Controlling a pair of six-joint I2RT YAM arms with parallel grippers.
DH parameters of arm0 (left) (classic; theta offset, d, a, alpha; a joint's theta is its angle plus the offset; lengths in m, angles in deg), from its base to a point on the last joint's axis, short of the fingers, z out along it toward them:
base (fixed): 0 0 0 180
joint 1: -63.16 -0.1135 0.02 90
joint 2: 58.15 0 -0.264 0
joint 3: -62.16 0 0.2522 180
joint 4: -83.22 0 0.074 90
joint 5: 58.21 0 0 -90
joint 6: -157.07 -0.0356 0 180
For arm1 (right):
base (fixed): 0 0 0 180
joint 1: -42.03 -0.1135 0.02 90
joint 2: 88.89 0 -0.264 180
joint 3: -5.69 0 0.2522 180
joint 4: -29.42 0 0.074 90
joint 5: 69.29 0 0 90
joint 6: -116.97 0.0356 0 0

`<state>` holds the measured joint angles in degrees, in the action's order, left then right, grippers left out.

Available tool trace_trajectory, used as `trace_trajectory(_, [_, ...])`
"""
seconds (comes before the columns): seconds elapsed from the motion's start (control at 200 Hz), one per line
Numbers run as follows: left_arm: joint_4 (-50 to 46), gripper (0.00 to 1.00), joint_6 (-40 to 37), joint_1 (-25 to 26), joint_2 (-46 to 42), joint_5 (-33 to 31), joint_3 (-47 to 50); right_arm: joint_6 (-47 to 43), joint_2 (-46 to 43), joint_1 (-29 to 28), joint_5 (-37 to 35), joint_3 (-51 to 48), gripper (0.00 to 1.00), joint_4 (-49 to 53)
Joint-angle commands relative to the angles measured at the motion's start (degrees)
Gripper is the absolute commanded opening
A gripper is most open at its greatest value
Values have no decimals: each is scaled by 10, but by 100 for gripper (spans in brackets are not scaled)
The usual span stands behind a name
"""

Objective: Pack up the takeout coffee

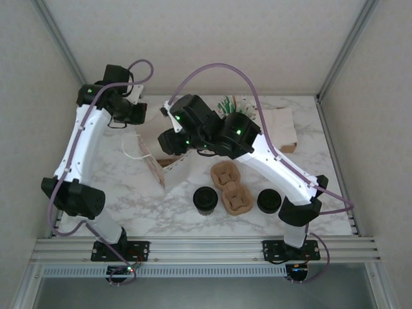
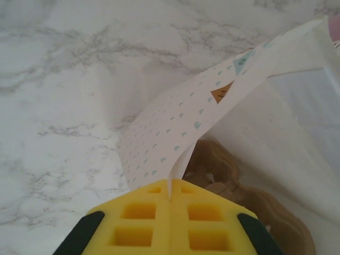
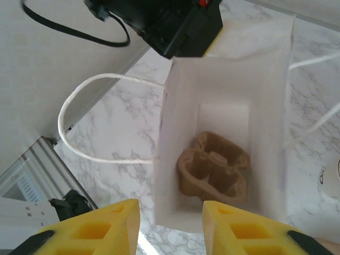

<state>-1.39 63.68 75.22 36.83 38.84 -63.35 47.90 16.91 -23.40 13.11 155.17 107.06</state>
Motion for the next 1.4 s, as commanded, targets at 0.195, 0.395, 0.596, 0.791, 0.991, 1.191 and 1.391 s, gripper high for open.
trace_trajectory(0.195, [130,0,30,58,-152,-100,90,6,-15,-23,-33,-67,33,-65])
trace_trajectory(0.395, [207,0,15,68,-224,-108,160,15,0,-25,-67,-107,28,-97])
trace_trajectory(0.596, [224,0,8,74,-254,-114,174,14,19,-34,-80,-126,26,-123])
trace_trajectory(0.791, [273,0,4,83,-295,-114,212,16,29,-40,-112,-150,25,-142])
trace_trajectory(0.991, [322,0,-3,90,-343,-104,245,26,6,-41,-168,-233,25,-214])
trace_trajectory(1.191, [342,0,-2,91,-369,-90,265,8,-22,-41,-152,-304,26,-297])
trace_trajectory(1.391, [337,0,6,94,-371,-85,268,31,-26,-42,-172,-303,28,-285])
